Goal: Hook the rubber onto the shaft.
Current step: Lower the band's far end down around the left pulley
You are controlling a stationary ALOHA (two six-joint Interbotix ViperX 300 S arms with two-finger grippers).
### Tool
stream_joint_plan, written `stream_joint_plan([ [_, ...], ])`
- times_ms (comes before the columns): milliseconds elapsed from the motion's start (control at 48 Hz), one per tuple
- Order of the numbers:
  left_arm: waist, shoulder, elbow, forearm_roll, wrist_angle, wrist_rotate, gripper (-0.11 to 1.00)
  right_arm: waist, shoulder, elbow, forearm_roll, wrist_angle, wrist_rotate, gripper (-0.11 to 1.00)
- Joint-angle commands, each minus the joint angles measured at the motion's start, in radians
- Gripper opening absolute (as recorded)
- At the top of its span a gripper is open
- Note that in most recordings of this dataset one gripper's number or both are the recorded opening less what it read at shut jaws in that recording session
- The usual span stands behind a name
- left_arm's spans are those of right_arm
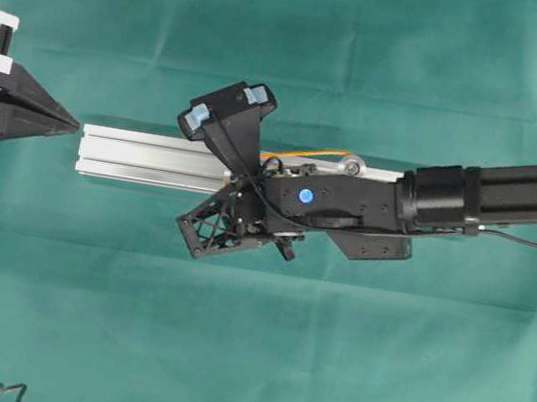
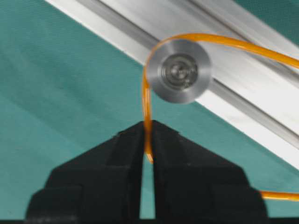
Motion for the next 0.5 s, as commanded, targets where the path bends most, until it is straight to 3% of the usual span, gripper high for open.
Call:
stream_joint_plan([
  [0, -0.003, 0.005, -0.028, 0.005, -0.005, -0.002, 0.00, 0.017, -0.058, 0.002, 0.000, -0.002, 0.002, 0.06],
  [479, -0.003, 0.006, -0.028, 0.005, -0.005, -0.002, 0.00, 0.021, -0.107, 0.077, -0.003, -0.002, 0.002, 0.06],
])
